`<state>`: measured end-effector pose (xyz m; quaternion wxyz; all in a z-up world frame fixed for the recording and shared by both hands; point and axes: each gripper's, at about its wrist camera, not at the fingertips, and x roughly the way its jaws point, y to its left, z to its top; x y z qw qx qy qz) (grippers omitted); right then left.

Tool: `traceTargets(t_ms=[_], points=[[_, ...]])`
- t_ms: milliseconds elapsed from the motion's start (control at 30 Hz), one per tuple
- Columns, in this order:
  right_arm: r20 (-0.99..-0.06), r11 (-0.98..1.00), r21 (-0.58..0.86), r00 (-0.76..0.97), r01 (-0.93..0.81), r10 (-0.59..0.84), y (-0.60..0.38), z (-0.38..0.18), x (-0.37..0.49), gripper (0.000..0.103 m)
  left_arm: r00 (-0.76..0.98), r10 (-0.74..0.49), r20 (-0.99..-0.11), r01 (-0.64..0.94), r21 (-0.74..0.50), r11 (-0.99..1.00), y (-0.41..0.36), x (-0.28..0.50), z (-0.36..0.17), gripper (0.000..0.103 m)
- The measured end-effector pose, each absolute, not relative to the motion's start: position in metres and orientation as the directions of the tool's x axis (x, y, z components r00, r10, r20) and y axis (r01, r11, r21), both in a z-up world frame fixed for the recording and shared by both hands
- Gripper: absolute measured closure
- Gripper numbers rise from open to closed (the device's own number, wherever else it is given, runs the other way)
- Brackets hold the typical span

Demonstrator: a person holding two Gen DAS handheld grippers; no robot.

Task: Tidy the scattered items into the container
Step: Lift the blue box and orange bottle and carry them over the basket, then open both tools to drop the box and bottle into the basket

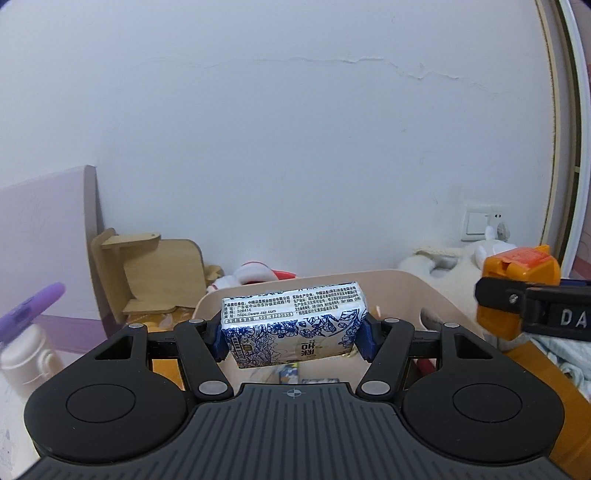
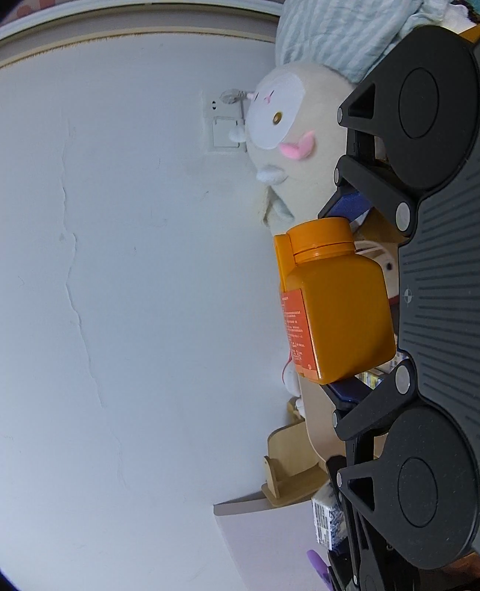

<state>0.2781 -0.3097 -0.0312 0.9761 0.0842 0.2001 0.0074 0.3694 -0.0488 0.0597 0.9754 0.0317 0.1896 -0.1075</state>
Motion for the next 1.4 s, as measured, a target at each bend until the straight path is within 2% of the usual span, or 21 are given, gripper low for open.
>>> traceTargets(t_ms=[300, 633, 1133, 1200, 1333, 1400], points=[[-0.445, 0.987, 0.16, 0.893, 0.006, 0.067, -0.303, -0.043, 0.318, 0.021, 0.879, -0.13, -0.458, 0.168, 0.043, 0.985, -0.053, 0.423, 0.04, 0.039], [-0.515, 0.993, 0.118, 0.856, 0.016, 0.047, -0.291, -0.063, 0.352, 0.021, 0.805, -0.115, -0.583, 0.163, 0.031, 0.986, -0.045, 0.46, 0.012, 0.039], [-0.597, 0.988, 0.146, 0.801, 0.054, 0.044, -0.294, -0.09, 0.376, 0.021, 0.78, -0.118, -0.615, 0.192, 0.055, 0.98, -0.054, 0.463, -0.004, 0.038], [-0.598, 0.989, 0.139, 0.8, 0.052, 0.042, -0.293, -0.09, 0.376, 0.021, 0.772, -0.132, -0.621, 0.206, 0.048, 0.977, -0.055, 0.462, -0.006, 0.037], [-0.601, 0.989, 0.14, 0.798, 0.048, 0.047, -0.293, -0.09, 0.374, 0.02, 0.786, -0.128, -0.605, 0.206, 0.061, 0.977, -0.056, 0.458, -0.003, 0.025], [-0.606, 0.988, 0.144, 0.794, 0.049, 0.049, -0.292, -0.09, 0.374, 0.019, 0.789, -0.134, -0.6, 0.207, 0.054, 0.977, -0.056, 0.457, -0.001, 0.025]])
